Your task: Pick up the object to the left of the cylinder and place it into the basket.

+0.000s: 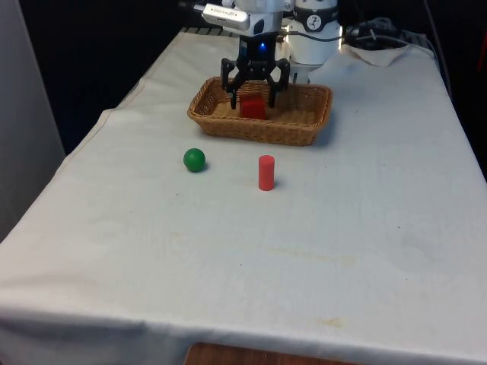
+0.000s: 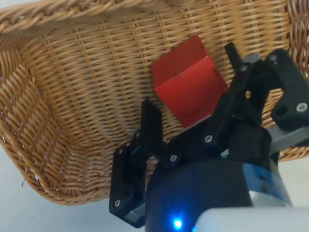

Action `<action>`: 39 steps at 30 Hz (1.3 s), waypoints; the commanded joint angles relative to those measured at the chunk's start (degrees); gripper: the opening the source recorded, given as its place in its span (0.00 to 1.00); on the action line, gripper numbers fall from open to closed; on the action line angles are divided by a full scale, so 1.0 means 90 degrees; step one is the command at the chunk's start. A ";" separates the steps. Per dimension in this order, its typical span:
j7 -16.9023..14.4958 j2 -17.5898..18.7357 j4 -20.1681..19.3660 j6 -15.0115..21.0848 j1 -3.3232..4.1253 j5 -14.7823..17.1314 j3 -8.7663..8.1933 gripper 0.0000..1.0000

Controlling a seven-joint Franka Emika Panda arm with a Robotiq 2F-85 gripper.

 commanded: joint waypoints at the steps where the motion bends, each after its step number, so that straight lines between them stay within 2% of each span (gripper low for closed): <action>1: -0.0032 -0.0051 -0.0019 0.0000 -0.0013 0.0019 0.0013 0.84; 2: -0.0032 -0.0051 -0.0019 0.0000 -0.0013 0.0019 0.0013 0.94; 3: 0.0000 0.0000 0.0000 0.0000 0.0000 0.0000 0.0000 0.99; 5: -0.0025 -0.0045 -0.0013 0.0000 -0.0006 0.0013 0.0013 1.00; 12: 0.0000 -0.0006 0.0013 0.0000 0.0000 0.0000 0.0000 1.00; 19: 0.0051 -0.0191 0.0197 -0.0267 0.0025 -0.0051 -0.0025 1.00; 21: 0.0000 -0.0280 0.0178 -0.0274 0.0006 0.0000 0.0000 1.00; 29: 0.0134 -0.0344 0.0611 -0.0745 0.0076 -0.0025 0.0013 1.00; 30: 0.0064 -0.0376 0.0541 -0.0675 0.0057 0.0000 0.0013 1.00; 35: 0.0210 -0.0350 0.0879 -0.0999 0.0108 0.0019 0.0070 1.00; 39: 0.0223 -0.0363 0.0955 -0.1044 0.0095 0.0000 0.0083 1.00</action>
